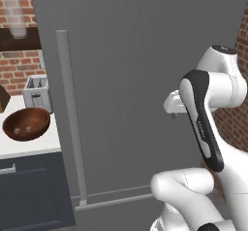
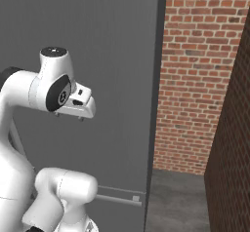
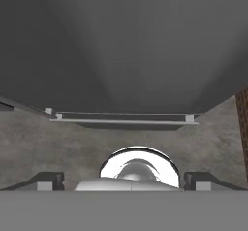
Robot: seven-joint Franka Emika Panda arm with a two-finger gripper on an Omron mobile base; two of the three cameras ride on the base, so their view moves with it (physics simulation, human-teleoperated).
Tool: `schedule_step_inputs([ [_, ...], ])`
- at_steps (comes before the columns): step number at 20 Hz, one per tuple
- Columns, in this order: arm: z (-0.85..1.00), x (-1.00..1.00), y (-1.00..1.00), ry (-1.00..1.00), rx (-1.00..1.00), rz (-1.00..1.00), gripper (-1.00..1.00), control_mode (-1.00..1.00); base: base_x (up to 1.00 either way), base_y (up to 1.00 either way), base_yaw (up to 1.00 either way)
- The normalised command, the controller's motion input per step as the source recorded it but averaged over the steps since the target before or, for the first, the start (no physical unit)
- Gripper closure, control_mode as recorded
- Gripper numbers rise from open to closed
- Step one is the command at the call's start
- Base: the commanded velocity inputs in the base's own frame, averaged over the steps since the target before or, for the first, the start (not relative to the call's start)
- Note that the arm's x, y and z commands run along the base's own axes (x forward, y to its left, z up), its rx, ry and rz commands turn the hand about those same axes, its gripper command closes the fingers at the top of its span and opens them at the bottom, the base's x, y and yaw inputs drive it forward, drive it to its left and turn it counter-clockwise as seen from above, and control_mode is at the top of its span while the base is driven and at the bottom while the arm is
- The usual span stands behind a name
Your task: Grab a lemon wedge from the fridge and one ice cube from the ice bowl, and put them in the glass of lemonade.
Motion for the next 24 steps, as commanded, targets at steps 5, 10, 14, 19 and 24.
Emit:
schedule_step_inputs([
  [5, -0.03, -0.03, -0.04, 0.02, 0.00, -0.08, -1.00, -1.00, 0.00, 0.00, 0.00],
  [10, 0.00, 0.00, 0.00, 0.02, 0.00, -0.01, -1.00, 1.00, -0.04, 0.00, -0.01],
  [14, 0.00, 0.00, 0.00, 0.00, 0.00, 0.00, -1.00, 1.00, -0.44, 0.47, -0.01],
  [19, 0.00, 0.00, 0.00, 0.00, 0.00, 0.00, -1.00, 1.00, -0.28, 0.39, -0.09],
  [24, 0.00, 0.00, 0.00, 0.00, 0.00, 0.00, -1.00, 1.00, -0.79, 0.73, -0.09],
])
